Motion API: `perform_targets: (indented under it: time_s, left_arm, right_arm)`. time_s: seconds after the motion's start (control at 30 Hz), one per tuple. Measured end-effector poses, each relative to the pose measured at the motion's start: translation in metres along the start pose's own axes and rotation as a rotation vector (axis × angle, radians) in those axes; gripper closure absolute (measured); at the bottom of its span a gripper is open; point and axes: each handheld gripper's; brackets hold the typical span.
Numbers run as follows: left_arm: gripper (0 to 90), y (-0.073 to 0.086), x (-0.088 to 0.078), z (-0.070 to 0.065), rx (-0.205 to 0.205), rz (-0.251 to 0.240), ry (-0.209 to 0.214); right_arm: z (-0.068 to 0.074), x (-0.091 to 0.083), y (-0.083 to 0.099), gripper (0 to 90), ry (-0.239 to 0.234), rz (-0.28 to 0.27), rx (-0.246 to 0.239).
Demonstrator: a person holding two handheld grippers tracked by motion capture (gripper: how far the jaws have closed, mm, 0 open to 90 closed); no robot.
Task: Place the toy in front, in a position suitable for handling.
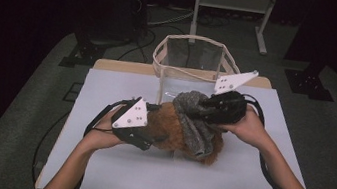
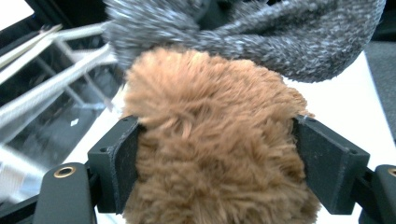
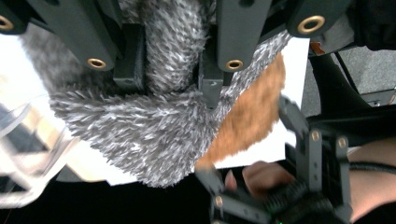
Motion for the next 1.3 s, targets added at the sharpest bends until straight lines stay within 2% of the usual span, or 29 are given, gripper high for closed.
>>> perform_targets:
  time_s: [0.2,0.3,0.37,0.43,0.57,0.63,0.8,0.97,1.1,1.2,1.3]
  left_arm:
    - [21.9,0.038,-0.014,-0.008,-0.079,0.049,-0.022]
    - [22.0,0.056,-0.02,-0.012,-0.11,0.076,-0.029]
    - [22.0,0.063,-0.023,-0.014,-0.133,0.096,-0.034]
    - [21.8,0.072,-0.032,-0.014,-0.155,0.108,-0.061]
    - [20.9,0.071,-0.037,-0.016,-0.148,0.109,-0.087]
    - [20.0,0.068,-0.037,-0.015,-0.13,0.108,-0.097]
    - [19.9,0.06,-0.04,-0.01,-0.114,0.056,-0.115]
    - [18.6,0.053,-0.036,-0.011,-0.08,0.056,-0.099]
    - [18.6,0.053,-0.04,-0.008,-0.107,0.0,-0.08]
    - [17.9,0.052,-0.04,-0.007,-0.086,0.002,-0.08]
    - [17.7,0.05,-0.041,-0.007,-0.085,-0.021,-0.075]
  right_arm:
    - [-0.014,0.029,0.032,68.2,-0.003,0.024,0.054]
    - [-0.019,0.034,0.045,68.2,-0.012,0.008,0.072]
    - [-0.019,0.034,0.051,67.9,0.0,-0.004,0.077]
    - [-0.021,0.033,0.057,67.6,0.03,0.001,0.075]
    - [-0.026,0.041,0.067,67.6,0.041,0.01,0.103]
    - [-0.027,0.044,0.067,67.5,0.045,0.004,0.107]
    - [-0.028,0.043,0.069,67.4,0.044,-0.007,0.115]
    - [-0.029,0.043,0.07,67.4,0.044,-0.009,0.115]
    - [-0.03,0.042,0.073,67.4,0.039,-0.015,0.124]
    - [-0.03,0.041,0.074,67.4,0.038,-0.014,0.126]
    - [-0.031,0.042,0.074,67.3,0.037,-0.014,0.128]
Point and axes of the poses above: each handheld gripper's, and its own axes: x roughly forward along the jaws, y roughly out of its underside, z roughly to its left, and after that the axes turned 14 degrees about x, right-handed
